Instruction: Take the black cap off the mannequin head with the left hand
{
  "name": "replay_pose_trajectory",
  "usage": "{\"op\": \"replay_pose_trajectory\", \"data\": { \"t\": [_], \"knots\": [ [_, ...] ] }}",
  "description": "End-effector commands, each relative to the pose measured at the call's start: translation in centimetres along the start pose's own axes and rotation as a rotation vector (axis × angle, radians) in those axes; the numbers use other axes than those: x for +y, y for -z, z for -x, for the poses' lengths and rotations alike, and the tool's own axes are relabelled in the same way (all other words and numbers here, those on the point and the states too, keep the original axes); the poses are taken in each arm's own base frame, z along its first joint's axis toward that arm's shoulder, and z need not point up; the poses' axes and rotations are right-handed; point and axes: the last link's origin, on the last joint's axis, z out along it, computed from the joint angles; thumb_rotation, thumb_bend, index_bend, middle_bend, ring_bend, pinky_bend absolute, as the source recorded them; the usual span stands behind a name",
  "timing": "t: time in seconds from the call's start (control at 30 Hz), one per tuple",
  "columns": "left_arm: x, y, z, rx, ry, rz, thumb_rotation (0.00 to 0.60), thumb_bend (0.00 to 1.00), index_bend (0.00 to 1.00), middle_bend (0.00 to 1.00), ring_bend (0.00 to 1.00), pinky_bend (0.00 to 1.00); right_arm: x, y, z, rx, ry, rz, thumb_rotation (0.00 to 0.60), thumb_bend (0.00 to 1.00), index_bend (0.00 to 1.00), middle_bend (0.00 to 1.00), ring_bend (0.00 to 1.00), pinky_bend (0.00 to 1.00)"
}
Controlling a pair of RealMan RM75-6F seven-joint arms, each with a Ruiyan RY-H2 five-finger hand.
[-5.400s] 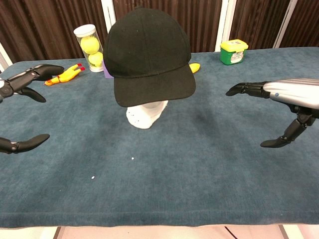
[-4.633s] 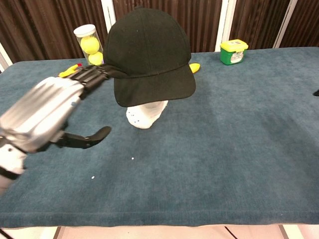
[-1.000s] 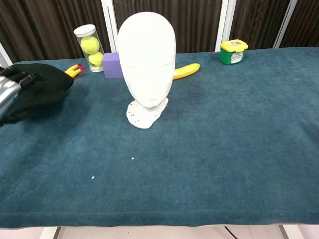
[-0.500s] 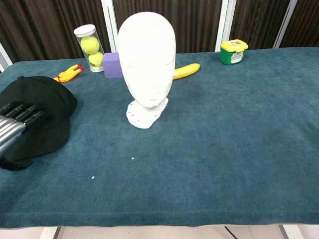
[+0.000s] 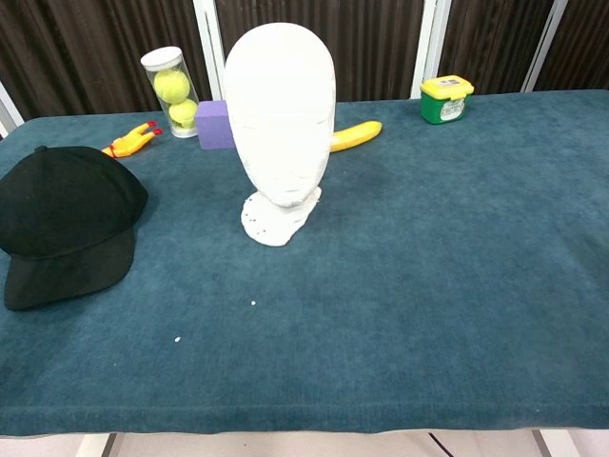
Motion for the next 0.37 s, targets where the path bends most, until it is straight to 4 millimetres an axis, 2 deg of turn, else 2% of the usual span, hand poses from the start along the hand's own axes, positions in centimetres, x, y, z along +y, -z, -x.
{"op": "replay_pose_trajectory", "data": {
  "t": [0.03, 0.13, 0.2, 0.37],
  "knots": [
    [-3.2, 4.6, -3.3, 0.217, 0.057, -0.188, 0.6, 0.28, 0.0, 0.0, 0.0, 0.02, -0.6, 3.6, -1.0, 0.256, 0.135, 0.073, 0.6, 0.12, 0.0, 0.0, 0.0, 0.0],
    [-4.3, 6.0, -3.3, 0.291, 0.114, -0.258, 0.6, 0.29, 0.0, 0.0, 0.0, 0.01, -1.6, 5.4, -1.3, 0.359, 0.126, 0.097, 0.6, 0.12, 0.0, 0.0, 0.0, 0.0],
    [-4.7, 6.3, -3.1, 0.28, 0.153, -0.256, 0.6, 0.29, 0.0, 0.0, 0.0, 0.01, -1.9, 6.1, -1.5, 0.397, 0.118, 0.109, 0.6, 0.12, 0.0, 0.0, 0.0, 0.0],
    [-5.0, 6.6, -3.1, 0.262, 0.161, -0.244, 0.6, 0.29, 0.0, 0.0, 0.0, 0.01, -2.2, 6.2, -1.1, 0.391, 0.126, 0.122, 0.6, 0.12, 0.0, 0.0, 0.0, 0.0]
  ]
}}
